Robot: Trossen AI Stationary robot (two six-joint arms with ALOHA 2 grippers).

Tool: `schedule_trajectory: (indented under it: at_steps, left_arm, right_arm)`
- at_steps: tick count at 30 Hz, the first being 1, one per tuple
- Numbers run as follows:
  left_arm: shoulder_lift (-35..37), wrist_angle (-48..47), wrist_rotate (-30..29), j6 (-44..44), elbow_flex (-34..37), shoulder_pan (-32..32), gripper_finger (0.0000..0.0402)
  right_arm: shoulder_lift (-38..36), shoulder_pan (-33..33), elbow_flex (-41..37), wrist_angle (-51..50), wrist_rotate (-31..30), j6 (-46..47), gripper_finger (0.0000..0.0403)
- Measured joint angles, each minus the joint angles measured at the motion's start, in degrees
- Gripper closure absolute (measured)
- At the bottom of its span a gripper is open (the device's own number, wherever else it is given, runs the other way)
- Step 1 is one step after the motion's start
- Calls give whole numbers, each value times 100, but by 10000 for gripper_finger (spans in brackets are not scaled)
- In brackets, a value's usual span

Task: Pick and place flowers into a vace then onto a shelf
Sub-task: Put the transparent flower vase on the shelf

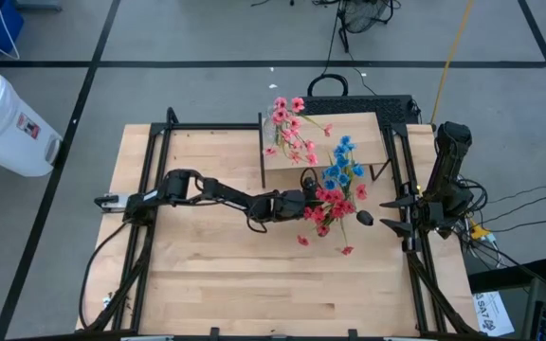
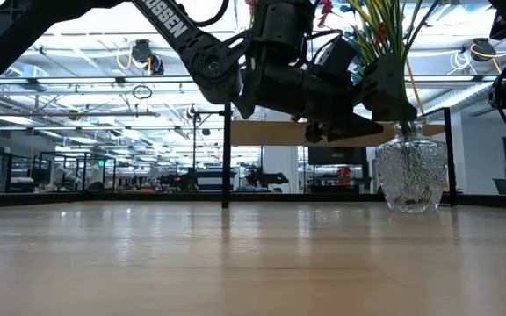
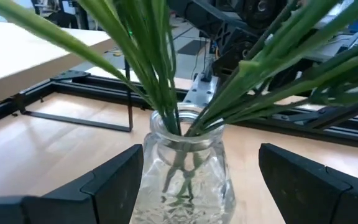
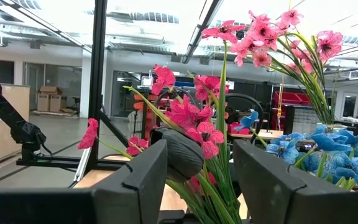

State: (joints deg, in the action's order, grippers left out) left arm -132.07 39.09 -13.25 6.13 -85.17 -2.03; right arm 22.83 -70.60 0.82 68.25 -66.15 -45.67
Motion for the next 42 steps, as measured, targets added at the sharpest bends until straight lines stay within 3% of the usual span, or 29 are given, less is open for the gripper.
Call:
schedule_trajectory:
  at_steps: [26, 35, 42]
  left_arm:
    - [-31, 57, 135, -10, -2, 88, 80]
    - [-775, -343, 30, -227, -930, 74, 80]
    - [-804, -368, 188, -228, -1021, 51, 80]
  right_arm:
    - [0, 0, 0, 0, 0, 0, 225]
    - [0, 1, -1, -83, -13, -2, 227]
    - [0, 0, -1, -96, -2, 0, 227]
